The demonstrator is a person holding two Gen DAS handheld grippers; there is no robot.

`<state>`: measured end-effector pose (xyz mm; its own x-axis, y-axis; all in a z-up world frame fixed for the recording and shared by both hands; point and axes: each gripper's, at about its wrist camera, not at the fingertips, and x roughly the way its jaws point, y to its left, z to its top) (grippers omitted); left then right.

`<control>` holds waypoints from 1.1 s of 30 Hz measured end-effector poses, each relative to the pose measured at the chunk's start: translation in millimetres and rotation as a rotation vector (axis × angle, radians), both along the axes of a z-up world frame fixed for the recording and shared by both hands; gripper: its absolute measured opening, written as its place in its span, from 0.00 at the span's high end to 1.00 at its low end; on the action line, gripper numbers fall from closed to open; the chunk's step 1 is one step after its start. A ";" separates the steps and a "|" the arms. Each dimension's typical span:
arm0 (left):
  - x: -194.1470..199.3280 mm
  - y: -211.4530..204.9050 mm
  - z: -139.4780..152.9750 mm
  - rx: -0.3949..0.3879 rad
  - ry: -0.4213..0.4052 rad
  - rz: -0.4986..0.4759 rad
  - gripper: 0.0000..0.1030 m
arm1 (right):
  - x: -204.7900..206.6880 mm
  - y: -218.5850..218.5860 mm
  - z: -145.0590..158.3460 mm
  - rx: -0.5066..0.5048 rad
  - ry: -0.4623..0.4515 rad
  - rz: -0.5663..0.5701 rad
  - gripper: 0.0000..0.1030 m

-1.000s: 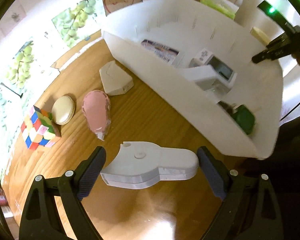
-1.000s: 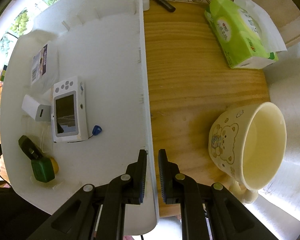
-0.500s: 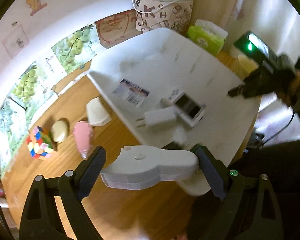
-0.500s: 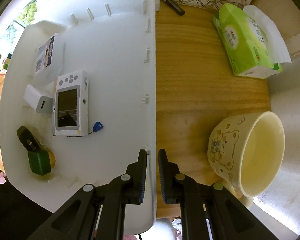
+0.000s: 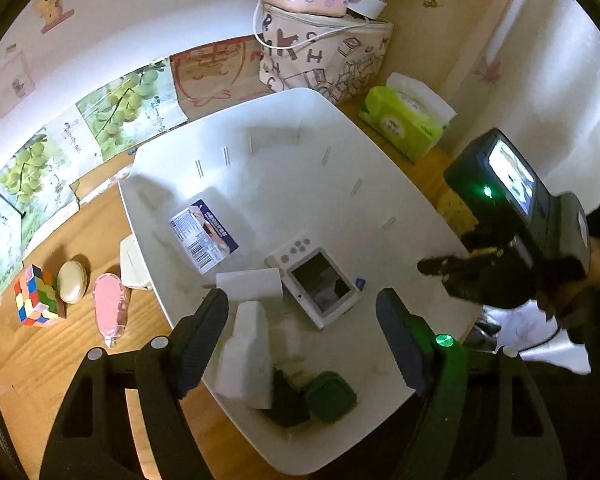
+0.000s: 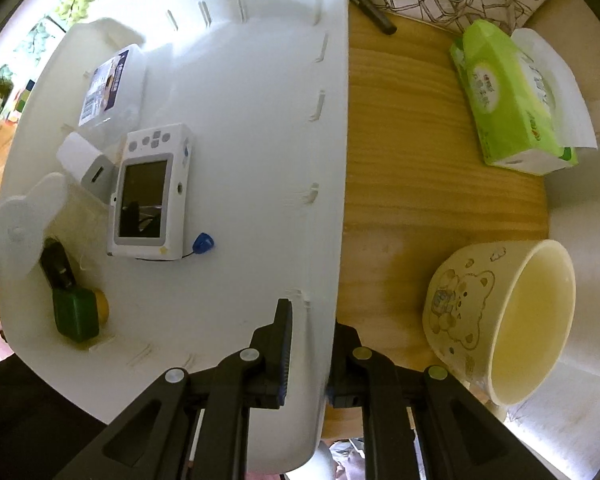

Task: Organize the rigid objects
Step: 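Lower the white plastic piece into the tray and open the left gripper, then move the left gripper over the desk to the Rubik's cube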

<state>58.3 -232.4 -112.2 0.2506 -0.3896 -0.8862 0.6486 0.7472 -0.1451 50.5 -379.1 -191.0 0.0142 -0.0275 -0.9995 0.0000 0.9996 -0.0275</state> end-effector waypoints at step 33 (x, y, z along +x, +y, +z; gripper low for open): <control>110.7 159.0 -30.5 0.113 0.095 0.632 0.12 | 0.5 -9.1 -16.0 -0.006 0.043 -0.072 0.86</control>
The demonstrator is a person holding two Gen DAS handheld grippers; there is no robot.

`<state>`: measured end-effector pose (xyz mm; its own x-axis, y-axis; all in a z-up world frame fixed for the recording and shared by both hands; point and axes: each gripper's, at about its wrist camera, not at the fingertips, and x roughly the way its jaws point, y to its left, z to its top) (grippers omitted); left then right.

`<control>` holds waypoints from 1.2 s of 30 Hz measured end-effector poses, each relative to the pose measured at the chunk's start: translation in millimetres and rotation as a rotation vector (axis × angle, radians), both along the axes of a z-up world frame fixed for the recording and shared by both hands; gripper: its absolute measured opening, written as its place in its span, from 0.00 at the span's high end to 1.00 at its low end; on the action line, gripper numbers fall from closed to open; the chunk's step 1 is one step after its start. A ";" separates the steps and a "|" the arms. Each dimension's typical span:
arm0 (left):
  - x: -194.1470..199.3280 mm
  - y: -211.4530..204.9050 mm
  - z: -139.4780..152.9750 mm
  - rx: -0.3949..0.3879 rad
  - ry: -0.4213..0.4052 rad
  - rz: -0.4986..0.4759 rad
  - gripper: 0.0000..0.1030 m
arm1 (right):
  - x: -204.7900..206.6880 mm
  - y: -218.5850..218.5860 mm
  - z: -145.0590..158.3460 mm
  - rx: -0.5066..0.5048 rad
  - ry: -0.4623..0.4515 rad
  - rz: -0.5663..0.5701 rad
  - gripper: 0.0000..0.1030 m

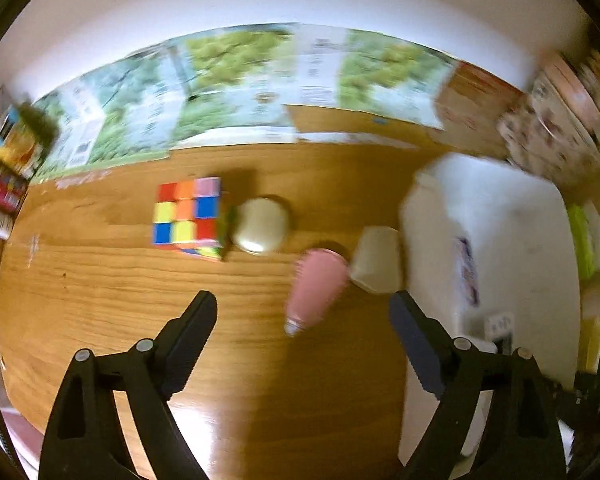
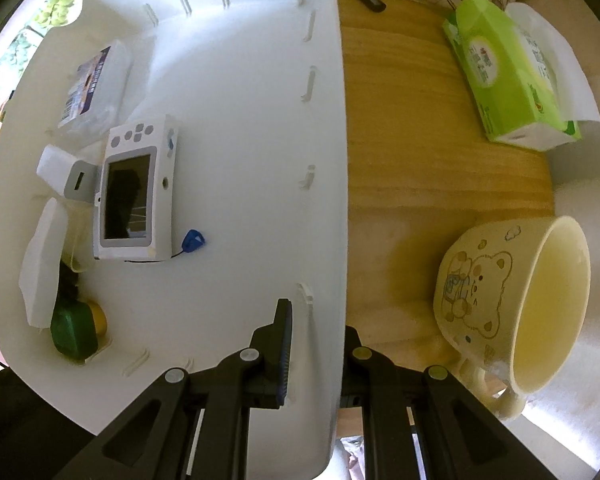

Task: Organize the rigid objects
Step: 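Move the left gripper over the desk to the Rubik's cube, then close the left gripper on the Rubik's cube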

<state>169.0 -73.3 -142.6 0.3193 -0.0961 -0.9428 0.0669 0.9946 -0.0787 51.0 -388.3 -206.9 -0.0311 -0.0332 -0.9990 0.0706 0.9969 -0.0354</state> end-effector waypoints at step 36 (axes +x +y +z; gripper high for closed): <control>86.9 89.4 -85.7 -0.029 0.226 0.202 0.13 | 21.1 -14.3 -32.4 -0.095 0.121 -0.217 0.85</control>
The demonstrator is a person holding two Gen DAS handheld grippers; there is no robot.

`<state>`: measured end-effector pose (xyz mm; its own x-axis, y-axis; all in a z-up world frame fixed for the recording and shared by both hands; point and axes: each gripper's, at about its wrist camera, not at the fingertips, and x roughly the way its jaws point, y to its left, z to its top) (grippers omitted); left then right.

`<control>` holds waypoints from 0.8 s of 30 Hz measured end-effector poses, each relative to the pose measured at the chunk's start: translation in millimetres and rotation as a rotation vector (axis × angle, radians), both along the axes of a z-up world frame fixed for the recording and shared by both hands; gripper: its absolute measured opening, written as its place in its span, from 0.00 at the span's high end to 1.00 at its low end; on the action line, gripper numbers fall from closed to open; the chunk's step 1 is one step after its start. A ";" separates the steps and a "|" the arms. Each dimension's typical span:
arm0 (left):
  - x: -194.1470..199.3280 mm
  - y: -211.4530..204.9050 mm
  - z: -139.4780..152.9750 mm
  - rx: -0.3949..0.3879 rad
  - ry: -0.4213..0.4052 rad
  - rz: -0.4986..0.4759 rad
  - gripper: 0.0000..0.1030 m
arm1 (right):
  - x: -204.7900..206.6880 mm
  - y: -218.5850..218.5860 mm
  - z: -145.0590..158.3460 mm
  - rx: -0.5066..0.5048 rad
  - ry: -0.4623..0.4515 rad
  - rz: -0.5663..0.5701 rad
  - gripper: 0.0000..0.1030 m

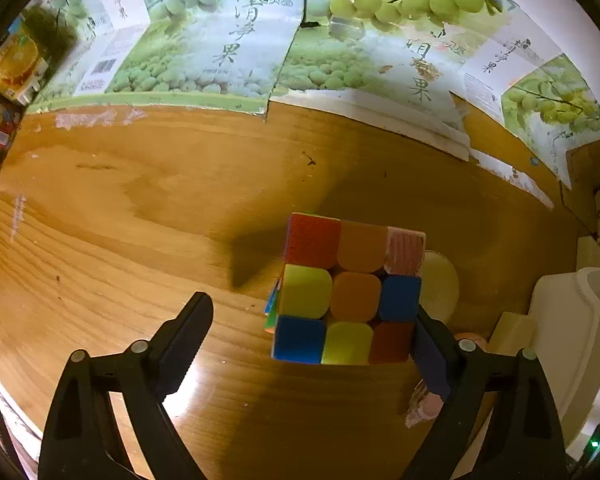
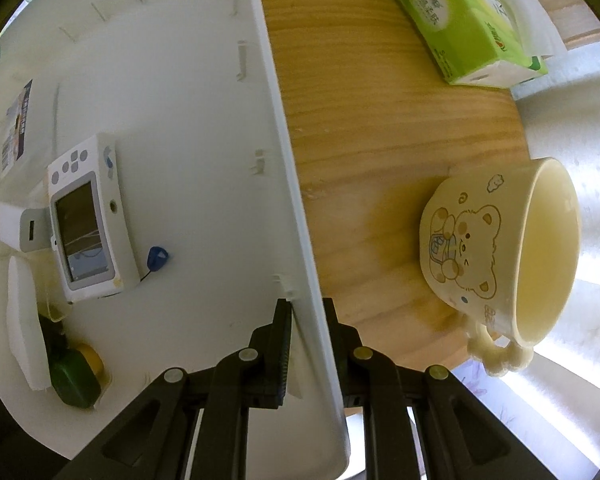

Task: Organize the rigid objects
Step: 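Close the left gripper on the Rubik's cube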

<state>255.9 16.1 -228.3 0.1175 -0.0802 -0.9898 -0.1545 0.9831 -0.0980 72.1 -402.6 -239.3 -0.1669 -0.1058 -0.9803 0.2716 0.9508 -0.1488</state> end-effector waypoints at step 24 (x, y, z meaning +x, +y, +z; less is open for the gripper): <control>-8.3 -11.6 16.7 -0.041 -0.026 -0.024 0.33 | -3.7 4.7 6.1 -0.007 -0.010 0.019 0.85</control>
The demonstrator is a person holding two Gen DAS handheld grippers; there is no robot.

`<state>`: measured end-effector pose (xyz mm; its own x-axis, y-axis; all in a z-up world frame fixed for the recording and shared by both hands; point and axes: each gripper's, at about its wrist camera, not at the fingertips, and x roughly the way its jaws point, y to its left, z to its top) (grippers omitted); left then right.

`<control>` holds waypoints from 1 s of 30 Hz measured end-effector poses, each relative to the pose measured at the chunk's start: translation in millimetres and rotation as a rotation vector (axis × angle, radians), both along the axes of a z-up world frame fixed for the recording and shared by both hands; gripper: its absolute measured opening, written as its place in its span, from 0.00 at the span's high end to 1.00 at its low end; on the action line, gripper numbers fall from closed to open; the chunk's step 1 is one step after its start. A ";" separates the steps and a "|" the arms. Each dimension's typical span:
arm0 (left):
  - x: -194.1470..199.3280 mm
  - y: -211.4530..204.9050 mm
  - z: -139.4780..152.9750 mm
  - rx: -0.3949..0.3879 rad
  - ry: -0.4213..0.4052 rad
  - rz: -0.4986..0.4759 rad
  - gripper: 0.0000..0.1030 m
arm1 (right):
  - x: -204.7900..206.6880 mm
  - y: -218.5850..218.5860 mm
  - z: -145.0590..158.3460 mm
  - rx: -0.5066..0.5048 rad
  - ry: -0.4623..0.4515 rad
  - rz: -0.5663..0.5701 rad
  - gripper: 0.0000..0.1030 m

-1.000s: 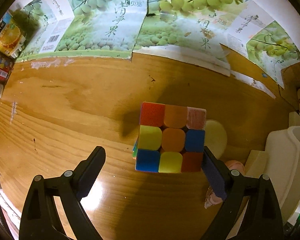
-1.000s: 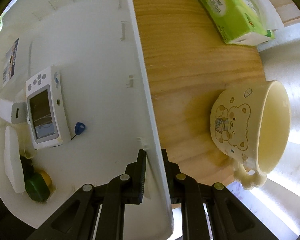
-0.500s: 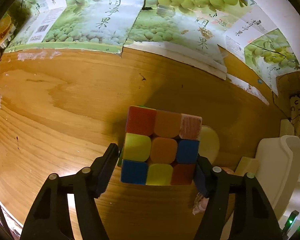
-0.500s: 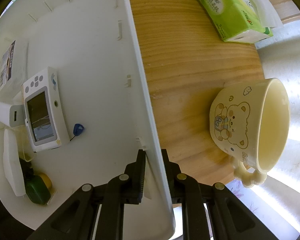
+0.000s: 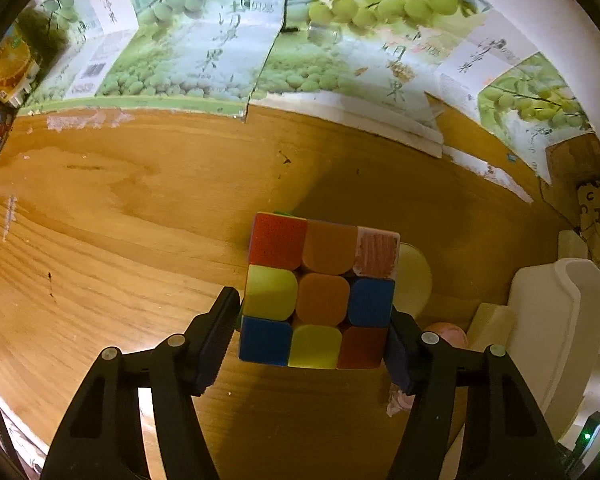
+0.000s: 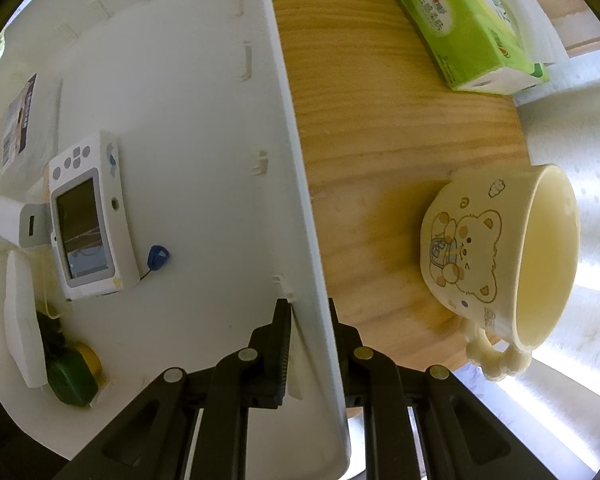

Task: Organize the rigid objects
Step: 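Close the left gripper on the Rubik's cube, then lift the Rubik's cube with the left gripper and carry it over the tray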

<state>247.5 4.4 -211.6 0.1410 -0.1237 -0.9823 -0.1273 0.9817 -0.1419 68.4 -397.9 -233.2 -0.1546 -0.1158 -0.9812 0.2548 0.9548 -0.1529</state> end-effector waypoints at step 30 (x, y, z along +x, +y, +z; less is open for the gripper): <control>-70.3 -69.6 134.7 0.010 -0.263 -0.201 0.33 | -18.8 11.9 12.1 0.047 -0.068 0.104 0.85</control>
<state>177.2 -65.1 -76.9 0.3635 -0.1652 -0.9168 0.1091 0.9849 -0.1342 49.6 -386.0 -221.1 -0.0769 -0.0811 -0.9937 0.1622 0.9824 -0.0927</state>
